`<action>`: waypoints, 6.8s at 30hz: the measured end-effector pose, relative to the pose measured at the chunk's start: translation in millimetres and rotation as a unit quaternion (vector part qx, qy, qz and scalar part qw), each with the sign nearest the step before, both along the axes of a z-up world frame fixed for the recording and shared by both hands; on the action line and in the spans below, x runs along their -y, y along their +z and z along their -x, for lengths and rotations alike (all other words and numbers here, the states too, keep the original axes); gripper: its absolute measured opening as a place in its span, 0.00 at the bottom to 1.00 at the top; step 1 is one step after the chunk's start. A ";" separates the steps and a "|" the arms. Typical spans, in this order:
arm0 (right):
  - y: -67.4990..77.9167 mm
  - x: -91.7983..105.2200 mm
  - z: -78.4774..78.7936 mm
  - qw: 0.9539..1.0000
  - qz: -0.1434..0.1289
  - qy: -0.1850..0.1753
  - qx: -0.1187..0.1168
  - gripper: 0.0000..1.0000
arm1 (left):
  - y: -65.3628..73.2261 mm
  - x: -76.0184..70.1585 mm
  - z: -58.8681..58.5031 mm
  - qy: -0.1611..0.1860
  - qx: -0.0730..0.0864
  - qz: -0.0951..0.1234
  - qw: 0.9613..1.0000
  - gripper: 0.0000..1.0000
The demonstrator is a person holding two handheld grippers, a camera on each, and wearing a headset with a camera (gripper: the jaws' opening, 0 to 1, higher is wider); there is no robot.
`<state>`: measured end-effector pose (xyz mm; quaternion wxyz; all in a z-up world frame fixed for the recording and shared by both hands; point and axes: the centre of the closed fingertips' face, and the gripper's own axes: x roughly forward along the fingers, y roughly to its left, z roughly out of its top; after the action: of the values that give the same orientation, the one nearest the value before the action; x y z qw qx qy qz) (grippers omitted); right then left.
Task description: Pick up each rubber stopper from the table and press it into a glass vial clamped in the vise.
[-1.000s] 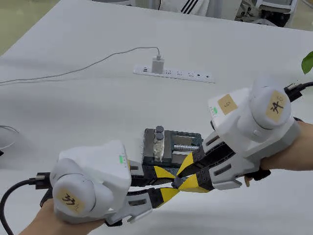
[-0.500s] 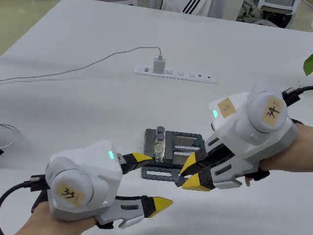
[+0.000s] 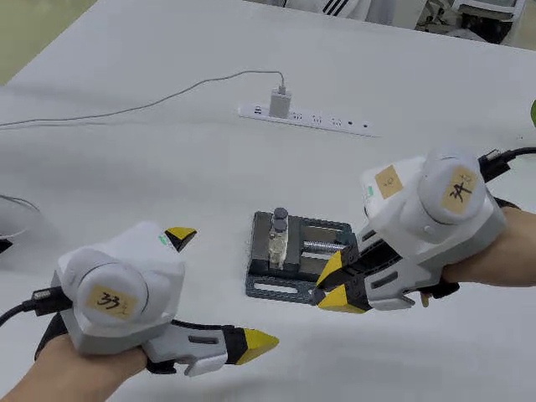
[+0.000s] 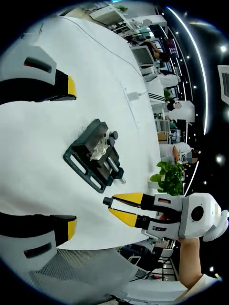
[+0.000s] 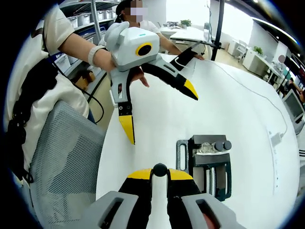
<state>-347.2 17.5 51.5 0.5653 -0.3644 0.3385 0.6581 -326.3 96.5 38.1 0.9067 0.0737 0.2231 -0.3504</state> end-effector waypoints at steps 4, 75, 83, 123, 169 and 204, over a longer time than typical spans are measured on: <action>1.3 -2.8 -9.7 1.000 0.005 0.011 0.013 0.06 | 0.0 -0.7 1.6 0.001 0.000 0.001 1.000 0.99; -22.5 -47.9 -70.0 0.950 0.136 0.270 0.085 0.04 | -11.7 -5.3 10.2 0.009 -0.033 0.015 0.999 0.87; -22.6 -47.3 -69.9 0.960 0.155 0.222 0.075 0.04 | -12.7 -1.8 10.1 0.008 -0.033 0.020 0.999 0.87; -23.3 -52.5 -75.0 0.979 0.143 0.135 0.048 0.07 | -14.3 3.6 15.3 0.006 -0.040 0.030 0.999 0.85; -18.2 -49.0 -72.3 0.986 0.129 0.101 0.024 0.00 | -21.0 -0.3 12.3 0.009 -0.049 0.034 0.998 0.84; -22.7 -49.9 -70.5 0.981 0.167 0.092 0.016 0.00 | -27.5 -2.0 3.6 0.018 -0.060 0.057 0.996 0.82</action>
<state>-276.6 67.4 28.9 0.4384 -0.4939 0.3997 0.6357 -329.9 98.5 10.6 0.9004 -0.0028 0.2581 -0.3502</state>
